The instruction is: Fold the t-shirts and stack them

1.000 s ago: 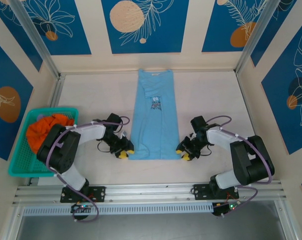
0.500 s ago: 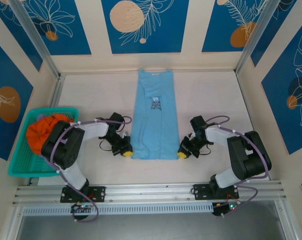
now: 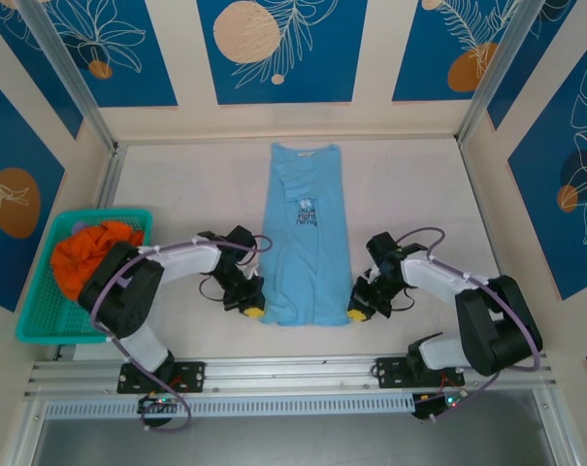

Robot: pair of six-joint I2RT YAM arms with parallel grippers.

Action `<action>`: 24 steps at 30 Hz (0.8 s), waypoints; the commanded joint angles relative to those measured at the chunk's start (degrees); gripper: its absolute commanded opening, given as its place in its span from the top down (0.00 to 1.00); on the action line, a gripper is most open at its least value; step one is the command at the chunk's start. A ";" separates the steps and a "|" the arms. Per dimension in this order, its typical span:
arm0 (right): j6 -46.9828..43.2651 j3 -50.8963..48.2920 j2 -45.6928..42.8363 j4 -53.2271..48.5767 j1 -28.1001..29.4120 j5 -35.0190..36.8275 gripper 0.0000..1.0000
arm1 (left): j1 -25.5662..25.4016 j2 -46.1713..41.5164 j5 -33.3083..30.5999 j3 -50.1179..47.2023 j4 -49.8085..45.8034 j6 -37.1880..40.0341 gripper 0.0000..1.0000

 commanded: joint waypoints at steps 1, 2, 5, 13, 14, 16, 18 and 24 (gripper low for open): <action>0.01 2.35 -4.64 -5.95 -0.40 -2.65 1.00 | -0.43 -4.37 3.39 2.84 -4.38 -0.01 1.00; 0.52 3.57 -5.69 -6.60 -0.95 -3.08 1.00 | -0.27 -4.63 3.77 4.68 -4.97 -0.39 1.00; 1.77 8.36 -6.99 -7.91 -3.20 -3.30 1.00 | 0.48 -3.32 5.24 11.08 -5.52 -1.95 1.00; 5.84 25.80 5.31 -5.76 -10.37 -4.38 1.00 | 8.27 9.01 6.99 32.71 -6.54 -3.41 1.00; 5.67 28.95 8.39 -6.32 -10.76 -3.90 1.00 | 9.50 11.49 7.38 35.71 -6.90 -3.72 1.00; 5.91 34.93 14.31 -7.97 -11.60 -3.41 1.00 | 11.56 16.16 8.06 41.87 -7.40 -3.98 1.00; 6.18 40.18 19.97 -9.03 -12.40 -3.39 1.00 | 13.71 20.42 7.45 47.71 -9.05 -3.29 1.00; 7.14 53.98 34.74 -11.88 -14.75 -1.79 1.00 | 18.42 31.54 7.07 58.17 -9.72 -3.18 1.00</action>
